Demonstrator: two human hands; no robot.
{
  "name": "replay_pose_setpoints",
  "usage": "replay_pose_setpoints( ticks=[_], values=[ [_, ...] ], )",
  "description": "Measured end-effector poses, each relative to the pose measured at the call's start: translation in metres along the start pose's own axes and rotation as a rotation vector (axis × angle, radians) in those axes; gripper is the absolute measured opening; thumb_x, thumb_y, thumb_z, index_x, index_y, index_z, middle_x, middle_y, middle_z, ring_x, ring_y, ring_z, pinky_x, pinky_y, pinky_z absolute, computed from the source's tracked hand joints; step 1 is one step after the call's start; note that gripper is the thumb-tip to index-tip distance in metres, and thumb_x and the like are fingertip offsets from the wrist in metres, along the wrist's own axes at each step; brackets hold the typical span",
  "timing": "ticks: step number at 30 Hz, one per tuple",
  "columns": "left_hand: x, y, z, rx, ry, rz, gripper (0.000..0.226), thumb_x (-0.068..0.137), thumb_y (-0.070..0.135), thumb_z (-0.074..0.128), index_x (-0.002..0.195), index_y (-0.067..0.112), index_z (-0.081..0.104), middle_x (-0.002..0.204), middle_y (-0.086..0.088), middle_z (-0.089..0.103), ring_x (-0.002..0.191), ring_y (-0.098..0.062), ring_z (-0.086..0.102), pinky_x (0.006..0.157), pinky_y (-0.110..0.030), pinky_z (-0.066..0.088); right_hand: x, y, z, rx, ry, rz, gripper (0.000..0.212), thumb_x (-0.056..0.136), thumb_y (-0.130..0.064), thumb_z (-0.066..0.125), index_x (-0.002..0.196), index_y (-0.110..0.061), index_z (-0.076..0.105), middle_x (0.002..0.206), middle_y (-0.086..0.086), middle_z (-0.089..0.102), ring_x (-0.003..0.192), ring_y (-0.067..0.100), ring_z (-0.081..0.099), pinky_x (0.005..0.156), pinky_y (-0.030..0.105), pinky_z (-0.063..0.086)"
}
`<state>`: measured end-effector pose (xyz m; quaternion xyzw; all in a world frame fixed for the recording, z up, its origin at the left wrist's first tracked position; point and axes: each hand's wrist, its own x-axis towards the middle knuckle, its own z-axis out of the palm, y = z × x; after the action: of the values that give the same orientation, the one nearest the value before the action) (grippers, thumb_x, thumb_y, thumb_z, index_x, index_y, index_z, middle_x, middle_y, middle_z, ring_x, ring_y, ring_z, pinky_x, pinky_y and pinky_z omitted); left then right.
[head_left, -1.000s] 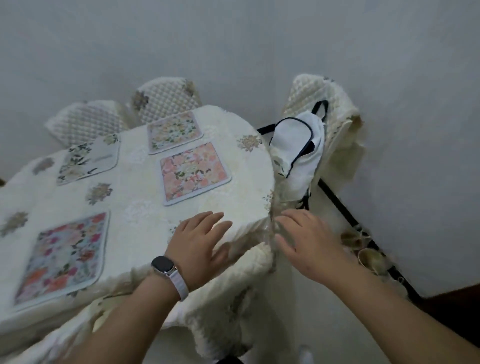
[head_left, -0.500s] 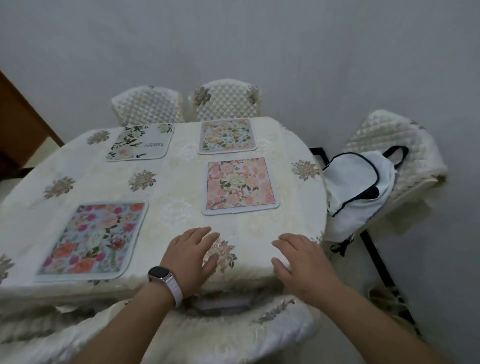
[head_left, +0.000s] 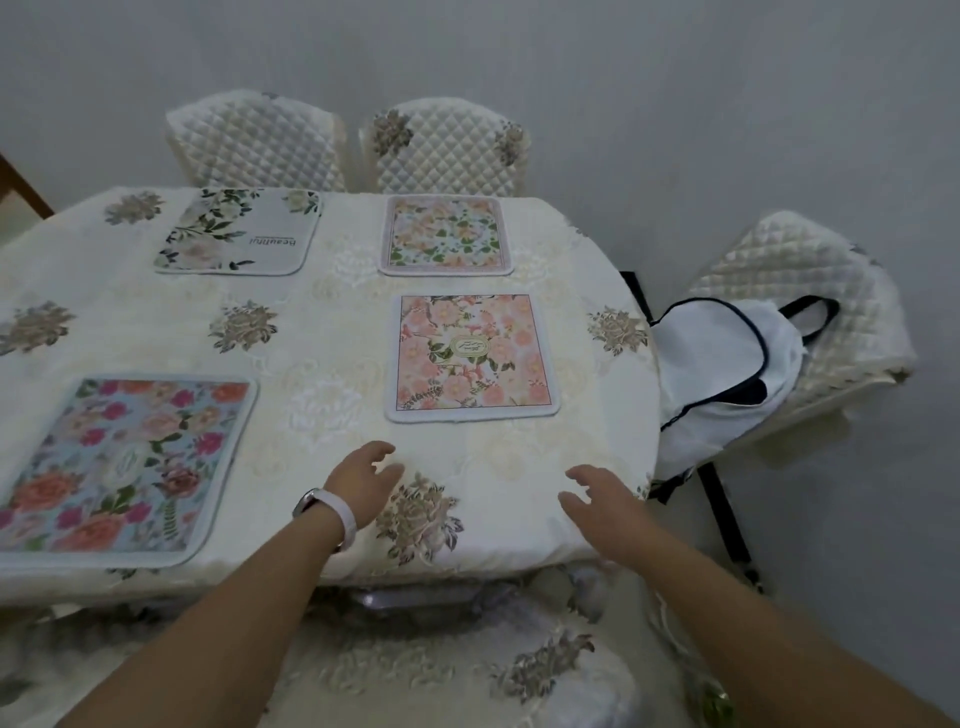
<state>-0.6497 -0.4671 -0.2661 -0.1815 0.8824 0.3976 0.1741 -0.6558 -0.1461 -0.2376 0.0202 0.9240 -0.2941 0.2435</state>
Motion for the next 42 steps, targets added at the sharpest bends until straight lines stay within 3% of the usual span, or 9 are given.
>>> replay_pose_setpoints(
  ticks=[4,10,13,15,17,23,27,34,42],
  values=[
    [0.022,0.012,0.013,-0.395,0.111,-0.222,0.04,0.095,0.032,0.053,0.132,0.018,0.045,0.117,-0.007,0.058,0.077,-0.017,0.059,0.06,-0.029,0.046,0.051,-0.003,-0.01,0.334,0.012,0.171,0.044,0.097,-0.035,0.052,0.137,-0.017,0.046,0.13,0.003,0.05,0.108,0.02,0.05,0.093,0.035,0.041],
    [0.078,0.007,0.014,-0.595,0.232,-0.405,0.05,0.086,0.037,0.058,0.131,0.018,0.047,0.118,-0.013,0.059,0.105,-0.031,0.059,0.094,-0.051,0.049,0.126,-0.003,-0.021,0.538,0.075,0.298,0.048,0.094,-0.033,0.054,0.138,-0.016,0.044,0.11,0.002,0.054,0.1,0.025,0.057,0.09,0.04,0.048],
    [0.097,0.007,0.01,-0.575,0.234,-0.381,0.04,0.088,0.033,0.058,0.123,0.015,0.054,0.106,-0.01,0.063,0.094,-0.027,0.062,0.087,-0.046,0.053,0.155,-0.004,-0.022,0.598,0.066,0.299,0.052,0.09,-0.034,0.056,0.138,-0.017,0.045,0.111,0.001,0.054,0.103,0.024,0.057,0.099,0.046,0.048],
    [0.115,0.006,0.008,-0.59,0.238,-0.376,0.028,0.087,0.028,0.058,0.11,0.012,0.058,0.079,-0.007,0.065,0.068,-0.024,0.058,0.066,-0.036,0.049,0.174,-0.003,-0.022,0.638,0.055,0.32,0.05,0.087,-0.036,0.058,0.133,-0.019,0.049,0.111,0.002,0.056,0.101,0.023,0.058,0.097,0.047,0.05],
    [0.124,0.007,0.005,-0.586,0.257,-0.361,0.015,0.088,0.022,0.058,0.098,0.011,0.059,0.062,-0.005,0.061,0.058,-0.023,0.05,0.059,-0.035,0.043,0.183,-0.004,-0.02,0.665,0.05,0.32,0.043,0.082,-0.037,0.058,0.12,-0.017,0.057,0.102,0.003,0.059,0.088,0.022,0.058,0.09,0.043,0.053],
    [0.139,0.023,0.012,-0.463,0.322,-0.398,0.017,0.094,0.027,0.054,0.089,0.012,0.061,0.067,-0.014,0.063,0.057,-0.026,0.056,0.068,-0.04,0.054,0.201,-0.003,-0.018,0.774,0.091,0.337,0.015,0.083,-0.022,0.056,0.074,-0.011,0.055,0.071,0.008,0.048,0.062,0.02,0.043,0.066,0.034,0.039],
    [0.131,0.031,0.02,-0.274,0.35,-0.367,0.027,0.093,0.034,0.054,0.088,0.008,0.061,0.075,-0.008,0.06,0.062,-0.022,0.052,0.057,-0.032,0.041,0.206,-0.004,-0.018,0.846,0.09,0.347,0.009,0.089,-0.015,0.057,0.083,-0.009,0.061,0.085,0.01,0.059,0.073,0.022,0.054,0.072,0.037,0.051],
    [0.093,0.037,0.053,-0.55,0.288,-0.394,0.024,0.094,0.029,0.057,0.078,0.012,0.05,0.062,-0.014,0.059,0.046,-0.023,0.05,0.052,-0.035,0.046,0.183,-0.016,0.007,1.146,0.038,0.345,0.018,0.092,-0.006,0.057,0.108,-0.013,0.062,0.099,0.007,0.068,0.079,0.019,0.064,0.077,0.032,0.058],
    [0.013,0.044,0.11,-0.644,0.172,-0.429,0.025,0.093,0.025,0.059,0.08,0.005,0.053,0.053,-0.013,0.062,0.039,-0.022,0.053,0.045,-0.03,0.047,0.128,-0.026,0.052,1.126,-0.002,0.412,0.019,0.09,0.002,0.061,0.105,-0.007,0.055,0.097,0.013,0.062,0.085,0.026,0.065,0.068,0.035,0.059]
  ],
)
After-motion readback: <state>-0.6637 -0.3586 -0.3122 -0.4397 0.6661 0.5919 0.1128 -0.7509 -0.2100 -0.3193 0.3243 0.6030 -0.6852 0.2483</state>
